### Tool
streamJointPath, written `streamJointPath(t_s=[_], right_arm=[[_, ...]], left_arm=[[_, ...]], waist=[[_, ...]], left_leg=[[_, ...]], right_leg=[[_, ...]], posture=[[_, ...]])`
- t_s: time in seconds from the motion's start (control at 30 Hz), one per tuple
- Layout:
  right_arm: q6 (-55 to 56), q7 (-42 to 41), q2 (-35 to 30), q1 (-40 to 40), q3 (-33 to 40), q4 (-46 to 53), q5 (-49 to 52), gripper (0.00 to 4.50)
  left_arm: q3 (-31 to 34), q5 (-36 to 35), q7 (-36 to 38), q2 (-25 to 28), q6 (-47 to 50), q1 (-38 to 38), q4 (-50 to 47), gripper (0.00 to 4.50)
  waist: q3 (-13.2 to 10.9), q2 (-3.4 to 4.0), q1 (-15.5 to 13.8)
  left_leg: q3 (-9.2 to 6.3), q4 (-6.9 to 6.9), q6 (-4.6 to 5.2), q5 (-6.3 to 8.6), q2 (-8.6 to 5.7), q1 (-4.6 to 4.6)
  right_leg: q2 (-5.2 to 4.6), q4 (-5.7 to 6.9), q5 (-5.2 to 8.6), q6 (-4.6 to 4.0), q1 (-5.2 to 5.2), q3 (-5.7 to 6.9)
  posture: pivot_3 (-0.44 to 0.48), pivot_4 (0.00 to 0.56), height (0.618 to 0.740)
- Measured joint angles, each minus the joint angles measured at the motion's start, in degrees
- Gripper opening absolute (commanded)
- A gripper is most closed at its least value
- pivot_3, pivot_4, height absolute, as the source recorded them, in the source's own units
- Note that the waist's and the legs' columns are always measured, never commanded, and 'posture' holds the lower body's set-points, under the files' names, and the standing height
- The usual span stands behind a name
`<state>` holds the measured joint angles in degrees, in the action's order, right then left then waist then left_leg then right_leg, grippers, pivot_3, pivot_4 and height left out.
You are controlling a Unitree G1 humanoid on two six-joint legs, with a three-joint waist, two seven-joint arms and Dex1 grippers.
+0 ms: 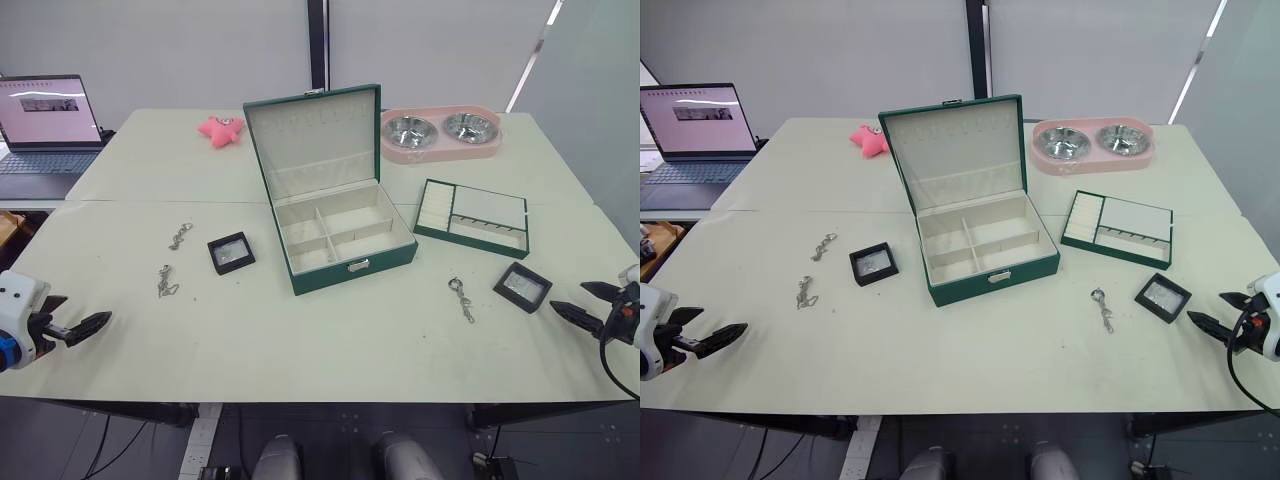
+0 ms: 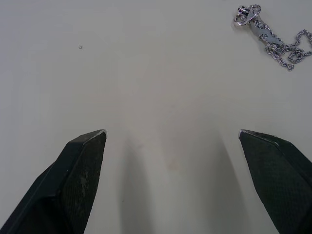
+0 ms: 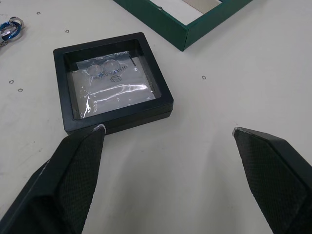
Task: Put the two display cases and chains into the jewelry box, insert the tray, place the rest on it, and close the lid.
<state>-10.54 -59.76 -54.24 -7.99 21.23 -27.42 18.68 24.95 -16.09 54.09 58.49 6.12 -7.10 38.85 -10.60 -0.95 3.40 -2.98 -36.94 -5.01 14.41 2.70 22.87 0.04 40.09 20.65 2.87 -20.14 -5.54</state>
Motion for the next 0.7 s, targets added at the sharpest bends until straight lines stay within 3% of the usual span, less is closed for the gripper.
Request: streamJointPath(t_s=[0.7], right_arm=[[0.84, -0.37, 0.00, -0.04, -0.03, -1.63, -1.60, 4.44]], left_arm=[[0.00, -0.02, -2.20, -0.28, 1.38, 0.80, -3.29, 4.50]], waist=[[0.00, 0.00, 0.01]], left_leg=[[0.00, -0.01, 0.00, 0.00, 0.00, -0.01]], right_leg=[[0.00, 0.02, 0.00, 0.00, 0.00, 0.00]], posture=[[0.000, 0.150, 0.740]])
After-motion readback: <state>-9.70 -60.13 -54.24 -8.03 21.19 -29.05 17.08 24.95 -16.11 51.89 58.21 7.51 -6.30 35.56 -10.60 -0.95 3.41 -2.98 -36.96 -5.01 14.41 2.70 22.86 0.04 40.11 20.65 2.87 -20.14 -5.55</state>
